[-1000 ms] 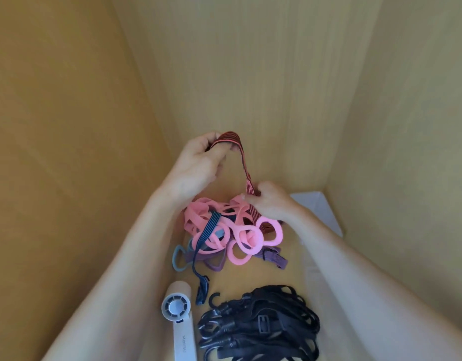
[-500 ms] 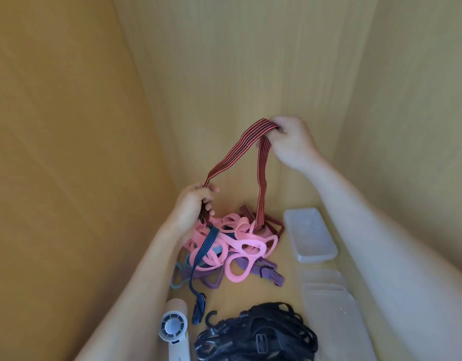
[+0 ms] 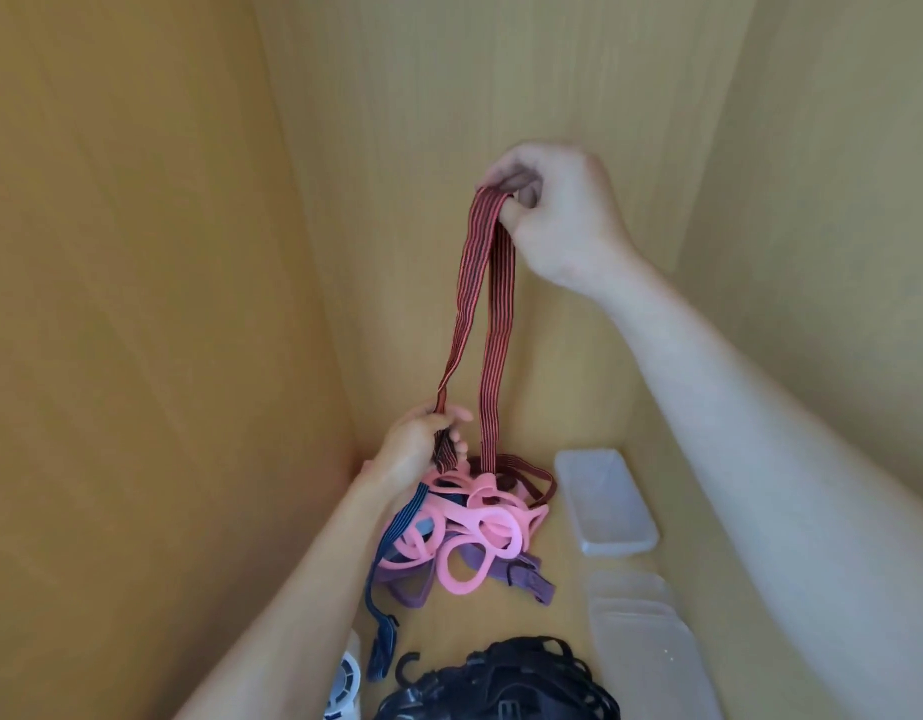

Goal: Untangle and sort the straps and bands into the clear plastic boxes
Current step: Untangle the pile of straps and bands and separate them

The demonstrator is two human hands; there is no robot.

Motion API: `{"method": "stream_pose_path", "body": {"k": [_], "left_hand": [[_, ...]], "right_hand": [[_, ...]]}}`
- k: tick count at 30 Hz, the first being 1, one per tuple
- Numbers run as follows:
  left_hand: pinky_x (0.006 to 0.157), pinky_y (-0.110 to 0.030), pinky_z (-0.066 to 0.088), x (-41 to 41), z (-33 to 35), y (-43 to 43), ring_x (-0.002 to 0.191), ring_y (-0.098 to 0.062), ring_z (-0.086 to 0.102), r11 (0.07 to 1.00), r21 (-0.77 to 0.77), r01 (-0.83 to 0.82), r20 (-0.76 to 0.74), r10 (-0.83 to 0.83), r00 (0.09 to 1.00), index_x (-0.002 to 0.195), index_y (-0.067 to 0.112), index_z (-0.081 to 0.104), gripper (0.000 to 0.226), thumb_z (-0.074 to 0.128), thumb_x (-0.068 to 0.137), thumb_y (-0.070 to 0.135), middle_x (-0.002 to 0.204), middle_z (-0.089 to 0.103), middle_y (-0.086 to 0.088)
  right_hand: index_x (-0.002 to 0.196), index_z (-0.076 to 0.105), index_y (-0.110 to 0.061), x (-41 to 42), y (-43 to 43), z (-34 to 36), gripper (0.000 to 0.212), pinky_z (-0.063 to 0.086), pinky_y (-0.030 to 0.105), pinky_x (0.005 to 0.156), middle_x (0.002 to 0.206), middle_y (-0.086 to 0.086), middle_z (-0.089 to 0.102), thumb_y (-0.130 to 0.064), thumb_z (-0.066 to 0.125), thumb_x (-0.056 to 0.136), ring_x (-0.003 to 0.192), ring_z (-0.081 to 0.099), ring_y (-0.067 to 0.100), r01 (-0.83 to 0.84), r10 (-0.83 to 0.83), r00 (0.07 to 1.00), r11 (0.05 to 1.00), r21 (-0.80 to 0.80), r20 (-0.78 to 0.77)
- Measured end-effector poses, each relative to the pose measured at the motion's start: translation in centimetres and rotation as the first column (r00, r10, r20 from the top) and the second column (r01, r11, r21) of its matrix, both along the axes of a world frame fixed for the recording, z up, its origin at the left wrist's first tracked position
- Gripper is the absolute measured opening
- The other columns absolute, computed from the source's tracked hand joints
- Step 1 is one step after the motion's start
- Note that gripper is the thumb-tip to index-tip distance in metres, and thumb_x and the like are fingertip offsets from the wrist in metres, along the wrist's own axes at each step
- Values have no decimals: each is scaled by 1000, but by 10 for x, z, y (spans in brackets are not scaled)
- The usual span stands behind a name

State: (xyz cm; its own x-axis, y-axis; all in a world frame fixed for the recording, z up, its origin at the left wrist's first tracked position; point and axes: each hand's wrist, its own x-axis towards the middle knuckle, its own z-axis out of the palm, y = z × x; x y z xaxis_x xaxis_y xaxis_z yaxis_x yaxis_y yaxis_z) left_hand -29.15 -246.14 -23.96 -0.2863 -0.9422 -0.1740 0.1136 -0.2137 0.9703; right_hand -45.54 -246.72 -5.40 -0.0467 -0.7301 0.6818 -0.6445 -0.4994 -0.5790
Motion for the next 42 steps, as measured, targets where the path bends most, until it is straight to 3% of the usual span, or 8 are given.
{"method": "stream_pose_path", "body": {"k": [7,11,14,18,24,30,33,42], "left_hand": [[53,-10,41,-17,21,0,60,-7,44,942,-333,-49,302,156,940,118,20,56,49,84,80,30,74,48,10],[49,-17,33,-27,29,-14,49,-3,35,912,-404,67,412,116,904,92,19,63,18,79,87,26,62,41,11],[46,-19,25,-26,37,-22,39,-1,29,908,-414,61,381,112,918,70,16,57,27,70,94,19,49,39,16],[50,-21,28,-22,68,-25,43,-3,30,881,-473,-20,259,160,952,86,8,63,17,64,99,19,43,35,15],[51,-28,34,-19,115,-23,46,-9,32,871,-491,-31,132,109,985,83,16,63,19,59,101,18,49,36,14],[51,-27,33,-24,126,-12,47,-9,31,874,-485,19,162,69,984,85,19,68,32,48,94,-4,61,42,4],[53,-31,30,-14,106,-17,46,-11,33,879,-476,14,189,87,978,89,15,70,12,61,98,16,50,38,11],[54,-25,29,-11,27,15,50,-8,34,966,-203,161,221,-115,968,71,24,47,47,77,78,59,56,38,13]], "right_hand": [[85,70,-7,21,-4,15,19,47,33,61,70,2,68,-18,56,93,61,55,17,-31,31,989,1000,-7,143],[92,61,8,30,-1,11,37,50,43,57,72,6,54,-27,49,95,62,48,18,-166,140,956,983,83,258],[90,62,5,25,7,13,39,46,38,56,71,6,49,-34,60,91,60,44,14,-171,149,947,984,55,283],[92,64,-22,6,16,-9,21,42,28,71,80,11,58,-8,74,79,74,50,11,-164,137,935,985,56,328],[132,56,-16,-9,24,-92,54,44,29,98,120,-7,61,-29,79,85,110,59,10,-176,46,962,858,483,268],[82,61,-17,-4,16,-128,21,44,35,68,81,8,62,-25,60,101,70,55,22,-166,128,986,716,678,107],[82,64,-19,-5,22,-112,25,46,30,57,77,2,67,-27,54,103,54,58,10,-161,105,986,769,618,127],[93,64,-4,0,23,-78,16,50,35,55,84,10,68,-17,56,98,63,63,26,-282,24,882,828,485,471]]}}
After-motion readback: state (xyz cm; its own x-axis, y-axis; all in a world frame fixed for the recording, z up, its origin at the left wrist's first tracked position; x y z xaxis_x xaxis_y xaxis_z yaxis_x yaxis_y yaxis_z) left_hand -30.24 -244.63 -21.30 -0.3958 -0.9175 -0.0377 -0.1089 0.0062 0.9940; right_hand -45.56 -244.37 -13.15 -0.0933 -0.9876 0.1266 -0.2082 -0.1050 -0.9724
